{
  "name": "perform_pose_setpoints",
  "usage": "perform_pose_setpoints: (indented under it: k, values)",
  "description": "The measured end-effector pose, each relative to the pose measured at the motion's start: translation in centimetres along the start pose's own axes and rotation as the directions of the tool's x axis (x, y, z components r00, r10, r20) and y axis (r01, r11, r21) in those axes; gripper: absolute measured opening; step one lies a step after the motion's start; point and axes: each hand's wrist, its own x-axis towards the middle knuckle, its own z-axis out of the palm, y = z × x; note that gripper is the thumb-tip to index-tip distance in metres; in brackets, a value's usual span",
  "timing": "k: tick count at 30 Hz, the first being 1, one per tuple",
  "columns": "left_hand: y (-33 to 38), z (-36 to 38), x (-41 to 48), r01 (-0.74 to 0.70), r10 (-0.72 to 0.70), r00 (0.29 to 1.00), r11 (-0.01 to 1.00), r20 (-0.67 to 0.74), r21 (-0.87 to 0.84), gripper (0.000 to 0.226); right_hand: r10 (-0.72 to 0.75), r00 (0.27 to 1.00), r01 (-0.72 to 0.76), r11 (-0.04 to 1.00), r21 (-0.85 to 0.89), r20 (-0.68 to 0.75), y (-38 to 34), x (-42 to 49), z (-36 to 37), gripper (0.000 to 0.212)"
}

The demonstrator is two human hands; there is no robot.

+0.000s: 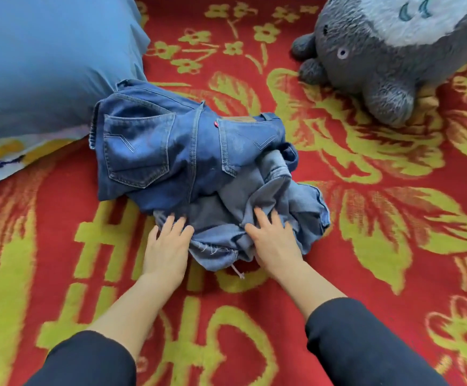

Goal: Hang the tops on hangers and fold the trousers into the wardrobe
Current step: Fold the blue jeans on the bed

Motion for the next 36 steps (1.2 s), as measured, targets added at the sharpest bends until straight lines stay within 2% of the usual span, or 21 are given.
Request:
perform_pose_setpoints:
  k: [2, 4, 7, 10, 12, 14, 16, 19, 22, 27, 28, 30, 32, 33, 34, 36]
  values:
    - [0.1, -0.5, -0.7, -0.002, 0.007, 1.0, 0.988, 0.03, -0.157, 0.021, 0.029, 0.999, -0.022, 0.973, 0.231, -0.027, 0.1, -1.1, 0.2, 0.026]
    - [0.2, -1.7, -2.2, 0.016, 0.015, 0.996, 0.945, 0.091, -0.327, 0.013, 0.104, 0.993, -0.066, 0.886, 0.458, -0.058, 0.0, -2.5, -0.4, 0.004]
    - [0.3, -3.9, -5.9, 0.029, 0.117, 0.964, 0.847, 0.239, -0.531, 0.012, 0.174, 0.984, -0.159, 0.798, 0.581, 0.03, 0.3, -5.1, -2.4, 0.022]
    - [0.5, -7.8, -9.8, 0.106, 0.209, 0.939, 0.581, 0.273, -0.807, 0.017, 0.24, 0.967, -0.242, 0.736, 0.633, 0.09, 0.9, -7.7, -7.0, 0.028]
    - [0.7, -11.0, -12.0, 0.172, 0.26, 0.923, 0.385, 0.285, -0.907, 0.021, 0.265, 0.96, -0.254, 0.691, 0.676, 0.09, 0.7, -9.7, -11.1, 0.028]
    - [0.4, -14.5, -14.2, 0.196, 0.244, 0.933, 0.272, 0.265, -0.942, 0.029, 0.283, 0.956, -0.244, 0.627, 0.739, 0.075, -0.2, -12.2, -15.2, 0.028]
    - [0.1, -18.5, -16.7, 0.146, 0.23, 0.955, 0.192, 0.189, -0.971, 0.038, 0.291, 0.955, -0.219, 0.543, 0.811, 0.062, -1.3, -15.0, -19.1, 0.029]
    - [-0.6, -23.9, -20.4, 0.068, 0.234, 0.969, 0.076, 0.084, -0.995, 0.045, 0.33, 0.942, -0.133, 0.515, 0.847, -0.053, -3.3, -19.0, -24.6, 0.028]
    - [-1.3, -28.9, -23.4, 0.008, 0.259, 0.966, -0.123, -0.024, -0.992, 0.034, 0.392, 0.897, 0.002, 0.457, 0.89, -0.203, -5.4, -22.4, -29.8, 0.03]
    - [-3.1, -35.9, -27.4, -0.063, 0.291, 0.942, -0.333, -0.166, -0.941, 0.04, 0.522, 0.791, 0.218, 0.245, 0.945, -0.319, -8.7, -26.3, -36.5, 0.024]
    - [-3.5, -36.7, -27.8, -0.076, 0.284, 0.941, -0.35, -0.183, -0.934, 0.039, 0.508, 0.792, 0.262, 0.217, 0.94, -0.338, -8.9, -26.8, -37.0, 0.019]
    - [-3.8, -37.7, -28.4, -0.097, 0.274, 0.94, -0.358, -0.203, -0.929, 0.037, 0.434, 0.843, 0.306, 0.097, 0.947, -0.317, -9.3, -28.0, -36.8, 0.004]
    - [-3.7, -37.5, -28.6, -0.114, 0.27, 0.941, -0.319, -0.205, -0.941, 0.029, 0.319, 0.92, 0.25, -0.026, 0.968, -0.229, -9.6, -28.9, -34.7, 0.02]
    - [-3.5, -36.9, -28.7, -0.112, 0.268, 0.945, -0.272, -0.186, -0.956, 0.026, 0.266, 0.944, 0.215, -0.051, 0.975, -0.195, -10.0, -29.4, -33.2, 0.027]
    - [-3.3, -36.1, -28.7, -0.097, 0.268, 0.951, -0.206, -0.151, -0.974, 0.026, 0.211, 0.963, 0.177, -0.032, 0.984, -0.166, -10.4, -29.9, -31.6, 0.034]
    - [-3.0, -34.0, -28.7, -0.037, 0.285, 0.957, -0.065, -0.054, -0.997, 0.029, 0.122, 0.985, 0.108, 0.104, 0.989, -0.121, -11.4, -30.8, -28.1, 0.042]
